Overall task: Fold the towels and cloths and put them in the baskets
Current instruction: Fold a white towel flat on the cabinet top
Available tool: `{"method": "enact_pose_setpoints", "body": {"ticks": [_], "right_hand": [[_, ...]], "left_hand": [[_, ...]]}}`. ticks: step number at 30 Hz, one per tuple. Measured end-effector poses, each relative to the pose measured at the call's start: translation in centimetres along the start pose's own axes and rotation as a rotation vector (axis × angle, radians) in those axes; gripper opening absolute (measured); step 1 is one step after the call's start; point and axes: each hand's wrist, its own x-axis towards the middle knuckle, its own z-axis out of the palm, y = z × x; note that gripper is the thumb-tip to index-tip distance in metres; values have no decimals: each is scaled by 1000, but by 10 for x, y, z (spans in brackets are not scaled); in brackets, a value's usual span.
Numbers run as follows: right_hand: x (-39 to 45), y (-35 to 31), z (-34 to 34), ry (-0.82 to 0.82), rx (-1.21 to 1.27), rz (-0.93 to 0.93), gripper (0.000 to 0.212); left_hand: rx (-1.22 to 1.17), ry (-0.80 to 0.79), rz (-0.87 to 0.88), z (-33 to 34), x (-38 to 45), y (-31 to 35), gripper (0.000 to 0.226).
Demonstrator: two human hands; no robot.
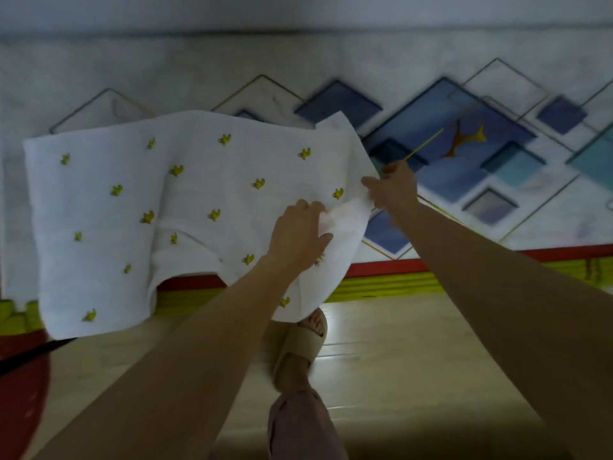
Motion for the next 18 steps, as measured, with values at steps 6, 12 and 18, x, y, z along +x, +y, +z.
{"method": "enact_pose_setpoints", "body": {"ticks": [6,12,18], "right_hand": [[-19,5,-9,-130,250,51,29],[-48,22,-80,184,318,11,46],[-86,17,-150,318,322,-5,42]], "left_hand": [[-232,-33,-32,3,-17,14,24],[-332,-185,155,-7,-52,86,40],[-309,-313,267,-21,-62,167,46]]}}
